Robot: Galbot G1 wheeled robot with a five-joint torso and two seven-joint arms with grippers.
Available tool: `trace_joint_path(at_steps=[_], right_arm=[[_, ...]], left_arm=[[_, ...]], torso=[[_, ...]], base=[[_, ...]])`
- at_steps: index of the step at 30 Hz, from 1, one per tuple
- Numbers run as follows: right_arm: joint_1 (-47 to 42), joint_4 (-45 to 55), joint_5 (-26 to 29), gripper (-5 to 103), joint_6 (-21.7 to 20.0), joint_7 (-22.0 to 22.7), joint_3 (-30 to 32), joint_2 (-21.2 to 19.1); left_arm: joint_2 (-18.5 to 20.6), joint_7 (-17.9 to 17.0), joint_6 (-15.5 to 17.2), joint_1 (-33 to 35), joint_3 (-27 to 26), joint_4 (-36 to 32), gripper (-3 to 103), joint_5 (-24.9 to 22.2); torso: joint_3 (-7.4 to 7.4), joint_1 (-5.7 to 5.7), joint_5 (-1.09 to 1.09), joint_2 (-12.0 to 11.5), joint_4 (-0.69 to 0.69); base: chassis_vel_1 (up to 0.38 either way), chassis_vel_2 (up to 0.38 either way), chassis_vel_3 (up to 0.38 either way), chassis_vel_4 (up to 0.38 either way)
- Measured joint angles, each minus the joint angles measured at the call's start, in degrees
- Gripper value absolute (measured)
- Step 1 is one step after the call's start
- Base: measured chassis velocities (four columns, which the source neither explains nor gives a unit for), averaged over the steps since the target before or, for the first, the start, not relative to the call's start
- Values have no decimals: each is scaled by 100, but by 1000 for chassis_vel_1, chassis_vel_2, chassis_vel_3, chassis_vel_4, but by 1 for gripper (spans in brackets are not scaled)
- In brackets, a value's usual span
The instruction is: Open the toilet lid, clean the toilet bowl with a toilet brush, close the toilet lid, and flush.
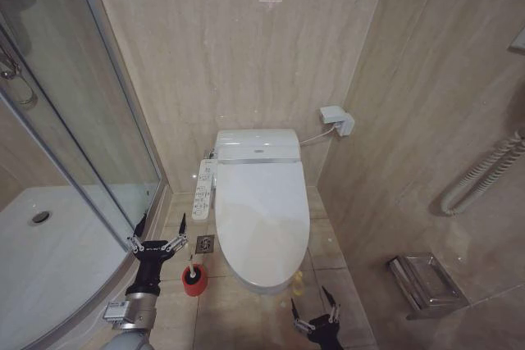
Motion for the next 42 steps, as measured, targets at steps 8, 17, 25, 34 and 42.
trace_joint_path(at_steps=[8, 17, 25, 34, 42], right_arm=[[384, -249, 41, 100, -86, 28, 40, 78], [704, -588, 49, 100, -181, 67, 102, 11], [904, -979, -69, 100, -151, 123, 127, 33], [1086, -1153, -89, 103, -108, 192, 221, 101], [1116, -1170, -85, 61, -98, 221, 288, 105]], left_arm=[[0, 0, 0, 1, 0, 0, 100, 0], [0, 0, 0, 1, 0, 0, 100, 0], [0, 0, 0, 1, 0, 0, 100, 0], [0, 0, 0, 1, 0, 0, 100, 0], [0, 0, 0, 1, 0, 0, 100, 0]], torso=[[0, 0, 0, 0, 0], [0, 0, 0, 0, -1], [0, 0, 1, 0, -1], [0, 0, 1, 0, -1], [0, 0, 1, 0, -1]], base=[[0, 0, 0, 0], [0, 0, 0, 0], [0, 0, 0, 0], [0, 0, 0, 0], [0, 0, 0, 0]])
